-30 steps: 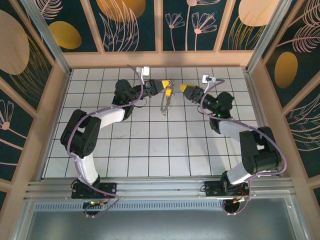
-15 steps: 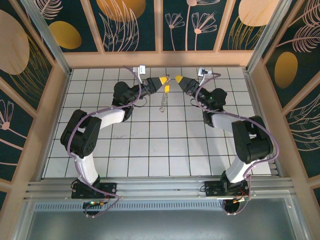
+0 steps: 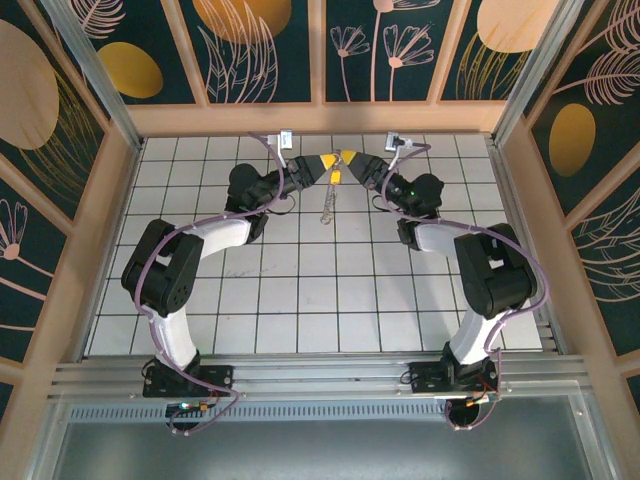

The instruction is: Put the keys on the keyring

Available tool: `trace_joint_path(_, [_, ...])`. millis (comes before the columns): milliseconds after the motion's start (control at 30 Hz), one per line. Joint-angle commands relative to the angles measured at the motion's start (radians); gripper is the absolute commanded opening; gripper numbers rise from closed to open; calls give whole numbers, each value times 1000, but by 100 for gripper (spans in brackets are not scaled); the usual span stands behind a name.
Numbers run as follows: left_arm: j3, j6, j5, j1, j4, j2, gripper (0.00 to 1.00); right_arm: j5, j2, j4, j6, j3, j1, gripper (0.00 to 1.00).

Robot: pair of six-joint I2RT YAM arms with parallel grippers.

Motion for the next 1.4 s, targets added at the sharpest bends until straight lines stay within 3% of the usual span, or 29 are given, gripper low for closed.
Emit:
trace_joint_path(0, [11, -7, -9, -4, 78, -27, 0, -7, 14, 63, 8, 38, 12, 30])
trace_joint_path(433, [16, -4, -14, -6, 76, -15, 0, -18, 34, 62, 7, 57, 29, 27])
trace_joint_path(567, [14, 0, -17, -8, 73, -16, 0, -16, 34, 59, 6, 56, 31, 21])
trace_joint_path(767, [13, 14, -19, -7, 61, -26, 0, 30, -1, 23, -27, 8, 12, 42])
trace_joint_path(1000, [14, 17, -15, -7, 57, -25, 0, 82, -69, 45, -18, -75, -40, 41])
trace_joint_path(1367, [16, 13, -14, -7, 64, -20, 0, 56, -90, 10, -43, -25, 4, 38])
